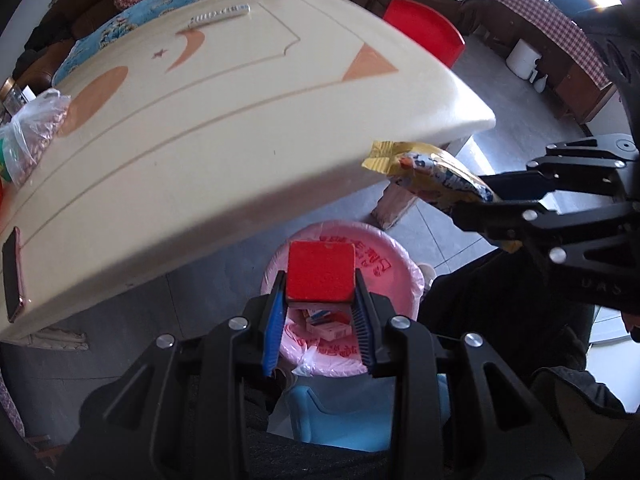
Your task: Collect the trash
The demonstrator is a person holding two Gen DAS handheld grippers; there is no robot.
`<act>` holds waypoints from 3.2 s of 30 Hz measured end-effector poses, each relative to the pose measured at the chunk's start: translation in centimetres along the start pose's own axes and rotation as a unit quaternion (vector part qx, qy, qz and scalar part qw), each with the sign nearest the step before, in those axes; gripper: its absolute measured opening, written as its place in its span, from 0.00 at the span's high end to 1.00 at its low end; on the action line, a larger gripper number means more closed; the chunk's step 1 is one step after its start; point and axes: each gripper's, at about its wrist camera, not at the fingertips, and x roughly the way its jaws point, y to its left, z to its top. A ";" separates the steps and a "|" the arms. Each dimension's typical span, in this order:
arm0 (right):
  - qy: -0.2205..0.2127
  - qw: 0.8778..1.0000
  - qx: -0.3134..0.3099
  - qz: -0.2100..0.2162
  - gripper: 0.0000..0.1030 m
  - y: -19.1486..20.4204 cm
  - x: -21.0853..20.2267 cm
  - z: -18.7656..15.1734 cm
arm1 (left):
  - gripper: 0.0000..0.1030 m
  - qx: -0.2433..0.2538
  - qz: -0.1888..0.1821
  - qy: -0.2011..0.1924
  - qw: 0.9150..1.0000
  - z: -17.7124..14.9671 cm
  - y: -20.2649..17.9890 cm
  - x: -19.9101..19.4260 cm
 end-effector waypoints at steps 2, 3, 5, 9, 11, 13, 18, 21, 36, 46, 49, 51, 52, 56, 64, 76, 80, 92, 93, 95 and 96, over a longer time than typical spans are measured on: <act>0.006 1.000 0.008 0.006 0.76 0.1 1.0 -0.9 | 0.70 -0.002 -0.007 0.012 1.000 -0.6 0.0 1.2; 0.008 1.000 0.010 0.005 0.76 0.1 1.4 -1.1 | 0.70 -0.002 -0.008 0.017 1.000 -0.9 -0.1 1.7; 0.014 1.000 0.015 0.006 0.76 0.0 2.3 -1.8 | 0.70 0.001 -0.011 0.027 1.000 -1.2 -0.2 2.8; 0.029 0.999 0.027 0.010 0.76 -0.4 4.0 -2.7 | 0.70 0.006 -0.015 0.040 0.999 -1.5 -0.5 4.3; 0.038 0.999 0.033 0.011 0.76 -0.8 5.1 -3.0 | 0.70 0.007 -0.017 0.050 0.999 -1.8 -0.6 5.2; 0.047 0.998 0.038 0.013 0.76 -1.1 6.2 -3.4 | 0.70 0.010 -0.018 0.060 0.998 -1.9 -0.8 6.2; 0.075 0.995 0.056 0.023 0.76 -2.2 9.5 -4.5 | 0.70 0.015 -0.024 0.098 0.995 -2.3 -1.0 9.7; 0.092 0.993 0.071 0.029 0.76 -3.0 11.5 -5.0 | 0.70 0.015 -0.026 0.118 0.993 -2.7 -0.9 11.7; 0.172 0.978 0.110 0.037 0.76 -6.1 22.8 -6.6 | 0.70 -0.009 -0.032 0.235 0.971 -4.2 0.1 22.2; 0.210 0.968 0.129 0.039 0.76 -7.6 26.7 -7.8 | 0.70 -0.022 -0.036 0.281 0.959 -4.9 0.5 26.7; 0.217 0.967 0.129 0.039 0.76 -7.8 27.3 -7.9 | 0.70 -0.025 -0.040 0.283 0.958 -4.7 0.5 27.3; 0.221 0.966 0.125 0.040 0.76 -7.6 27.6 -7.9 | 0.70 -0.027 -0.040 0.287 0.957 -4.7 0.5 28.1; 0.223 0.966 0.123 0.040 0.76 -7.5 27.8 -7.8 | 0.70 -0.029 -0.040 0.290 0.956 -4.7 0.5 28.4; 0.230 0.965 0.119 0.039 0.76 -7.3 28.6 -7.9 | 0.70 -0.032 -0.038 0.300 0.953 -5.1 0.6 29.4; 0.234 0.966 0.109 0.029 0.74 -6.9 29.2 -7.7 | 0.57 -0.048 -0.039 0.289 0.955 -4.9 1.0 29.9; 0.232 0.965 0.116 0.030 0.67 -7.4 29.1 -7.2 | 0.40 -0.034 -0.013 0.290 0.956 -4.4 1.1 29.8; 0.232 0.965 0.120 0.028 0.67 -7.8 28.9 -7.2 | 0.39 -0.026 -0.006 0.293 0.956 -4.2 0.6 29.6; 0.178 0.976 0.122 -0.029 0.66 -8.1 23.1 -6.7 | 0.36 -0.029 0.022 0.235 0.971 -3.1 -1.1 24.4; 0.167 0.977 0.125 -0.034 0.66 -8.2 22.1 -6.5 | 0.35 -0.028 0.030 0.224 0.974 -2.9 -1.5 23.5; 0.139 0.980 0.132 -0.052 0.66 -8.5 19.9 -6.2 | 0.35 -0.028 0.039 0.194 0.980 -2.4 -2.5 21.4; 0.126 0.981 0.135 -0.059 0.66 -8.7 18.9 -6.0 | 0.35 -0.033 0.038 0.178 0.983 -2.1 -2.9 20.2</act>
